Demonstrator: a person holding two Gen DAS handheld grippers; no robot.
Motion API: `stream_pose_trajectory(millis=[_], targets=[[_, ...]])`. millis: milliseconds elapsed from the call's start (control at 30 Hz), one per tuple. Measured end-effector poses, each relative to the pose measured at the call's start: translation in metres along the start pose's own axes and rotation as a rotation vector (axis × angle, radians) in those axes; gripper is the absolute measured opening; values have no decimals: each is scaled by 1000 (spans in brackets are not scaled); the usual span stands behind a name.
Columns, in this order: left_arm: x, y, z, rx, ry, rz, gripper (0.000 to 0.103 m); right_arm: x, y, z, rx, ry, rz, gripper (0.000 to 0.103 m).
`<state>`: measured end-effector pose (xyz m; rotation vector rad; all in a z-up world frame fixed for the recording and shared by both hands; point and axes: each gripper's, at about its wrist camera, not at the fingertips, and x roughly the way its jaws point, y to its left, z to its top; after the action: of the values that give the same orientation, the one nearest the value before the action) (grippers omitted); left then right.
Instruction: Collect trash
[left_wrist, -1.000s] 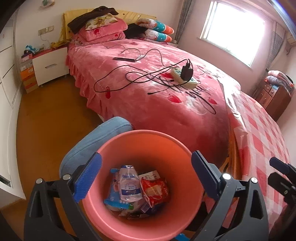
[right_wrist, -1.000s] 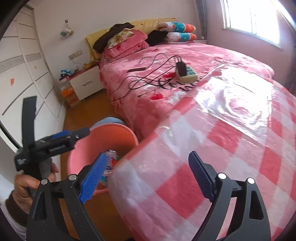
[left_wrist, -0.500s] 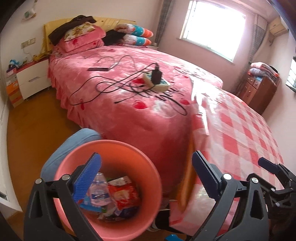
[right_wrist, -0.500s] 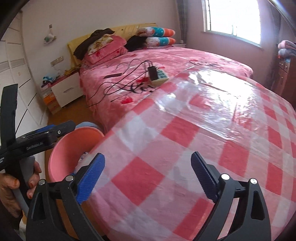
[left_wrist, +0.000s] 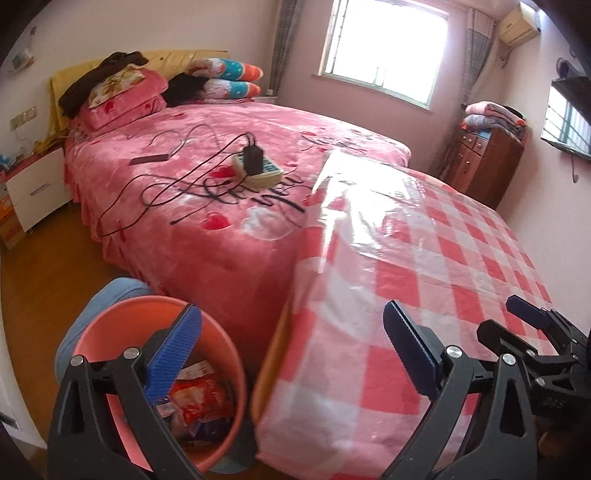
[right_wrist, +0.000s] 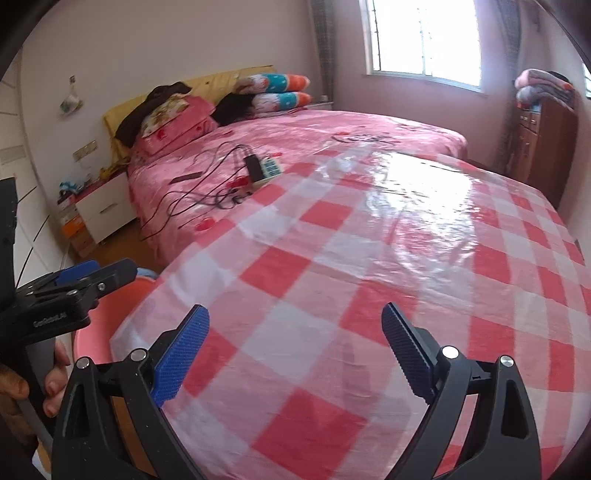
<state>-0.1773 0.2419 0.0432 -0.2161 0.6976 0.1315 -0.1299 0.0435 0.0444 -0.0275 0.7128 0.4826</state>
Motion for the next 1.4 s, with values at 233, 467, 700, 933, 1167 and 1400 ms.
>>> stream_pose_trajectory(millis=[233, 467, 700, 933, 1167, 1400], targets=[[3, -36, 6, 49, -10, -34, 99, -9, -28, 0, 27, -35, -69, 93], [6, -67, 9, 94, -21, -54, 99, -17, -56, 0, 64, -58, -117, 93], [12, -90, 10, 116, -21, -75, 99, -22, -75, -2, 83, -77, -158, 93], [17, -113, 12, 126, -20, -116, 99, -28, -95, -5, 111, -96, -195, 93], [21, -140, 13, 157, -30, -154, 99, -37, -116, -6, 138, -123, -235, 93], [24, -170, 15, 194, -40, -179, 99, -46, -138, -7, 173, -148, -269, 93]])
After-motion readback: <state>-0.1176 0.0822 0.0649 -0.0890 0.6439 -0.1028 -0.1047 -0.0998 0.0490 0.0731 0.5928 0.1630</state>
